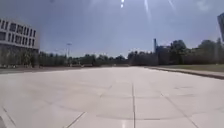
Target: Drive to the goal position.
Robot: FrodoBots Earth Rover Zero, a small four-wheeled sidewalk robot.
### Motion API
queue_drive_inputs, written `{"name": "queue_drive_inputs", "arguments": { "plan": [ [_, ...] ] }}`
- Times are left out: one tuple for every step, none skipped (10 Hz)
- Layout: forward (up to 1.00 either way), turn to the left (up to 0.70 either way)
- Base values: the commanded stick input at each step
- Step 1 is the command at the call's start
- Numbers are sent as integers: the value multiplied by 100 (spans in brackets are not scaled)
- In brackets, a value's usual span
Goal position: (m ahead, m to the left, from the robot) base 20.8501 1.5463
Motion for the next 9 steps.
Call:
{"name": "queue_drive_inputs", "arguments": {
  "plan": [
    [85,-2],
    [85,-2],
    [85,-2],
    [85,-2],
    [85,-2],
    [85,-2],
    [85,-2],
    [85,-2],
    [85,-2]
  ]
}}
